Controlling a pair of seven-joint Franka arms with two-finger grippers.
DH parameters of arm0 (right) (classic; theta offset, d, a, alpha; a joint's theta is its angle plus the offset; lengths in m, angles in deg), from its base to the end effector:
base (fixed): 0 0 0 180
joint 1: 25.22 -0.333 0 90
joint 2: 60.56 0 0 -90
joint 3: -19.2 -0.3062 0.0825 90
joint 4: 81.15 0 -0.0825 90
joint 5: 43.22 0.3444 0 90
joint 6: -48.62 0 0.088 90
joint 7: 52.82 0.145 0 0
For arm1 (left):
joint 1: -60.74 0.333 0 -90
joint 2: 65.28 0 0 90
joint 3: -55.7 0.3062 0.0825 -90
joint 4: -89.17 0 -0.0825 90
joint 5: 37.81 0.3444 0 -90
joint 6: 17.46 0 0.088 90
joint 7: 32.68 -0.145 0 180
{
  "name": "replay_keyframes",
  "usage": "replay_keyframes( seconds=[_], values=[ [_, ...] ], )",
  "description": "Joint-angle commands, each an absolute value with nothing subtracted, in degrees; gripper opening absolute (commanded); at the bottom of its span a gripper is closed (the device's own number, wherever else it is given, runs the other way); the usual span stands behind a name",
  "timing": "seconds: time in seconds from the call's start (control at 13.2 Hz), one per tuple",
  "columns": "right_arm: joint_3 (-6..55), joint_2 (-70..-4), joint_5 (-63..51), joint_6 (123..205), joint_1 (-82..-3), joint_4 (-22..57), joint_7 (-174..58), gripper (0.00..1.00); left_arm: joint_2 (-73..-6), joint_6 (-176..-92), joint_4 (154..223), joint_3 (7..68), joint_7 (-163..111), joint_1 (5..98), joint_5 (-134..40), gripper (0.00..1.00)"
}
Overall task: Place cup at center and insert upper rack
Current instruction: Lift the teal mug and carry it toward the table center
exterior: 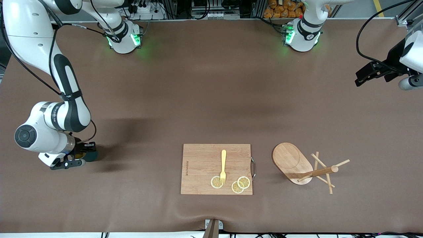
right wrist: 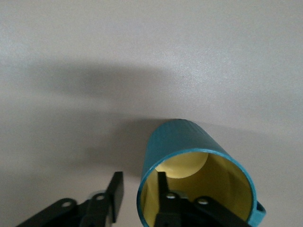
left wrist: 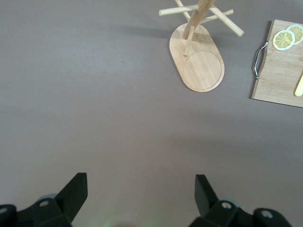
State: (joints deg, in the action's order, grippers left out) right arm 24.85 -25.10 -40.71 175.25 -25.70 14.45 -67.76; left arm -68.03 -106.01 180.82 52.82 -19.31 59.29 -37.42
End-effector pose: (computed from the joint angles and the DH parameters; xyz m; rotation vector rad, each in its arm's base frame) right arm 0.6336 -0.0494 0.2207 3.1190 0.2487 -0.1205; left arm 0.4962 -0.0372 0.5863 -3.1218 -0.2471 0.0073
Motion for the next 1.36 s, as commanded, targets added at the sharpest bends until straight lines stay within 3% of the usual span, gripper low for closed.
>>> replay_keyframes(
  seconds=[0.0,0.3,0.61,1.29],
  values=[
    [24.47,-24.97,-40.15,173.95,-25.13,13.86,-68.73,0.0,-68.62,-106.06,180.75,52.71,-20.46,59.69,-37.63,1.0],
    [24.3,-25.4,-39.97,173.95,-25.4,13.6,-68.12,0.0,-68.71,-106.14,180.66,52.63,-20.46,59.69,-37.72,1.0],
    [19.56,-27.6,-39.97,169.66,-26.88,12.72,-59.02,0.0,-68.62,-106.14,180.66,52.63,-20.46,59.69,-37.72,1.0],
    [15.07,-32.35,-37.87,162.96,-43.39,12.72,-32.73,0.0,-68.71,-106.14,180.66,52.45,-20.46,59.6,-37.98,1.0]
  ],
)
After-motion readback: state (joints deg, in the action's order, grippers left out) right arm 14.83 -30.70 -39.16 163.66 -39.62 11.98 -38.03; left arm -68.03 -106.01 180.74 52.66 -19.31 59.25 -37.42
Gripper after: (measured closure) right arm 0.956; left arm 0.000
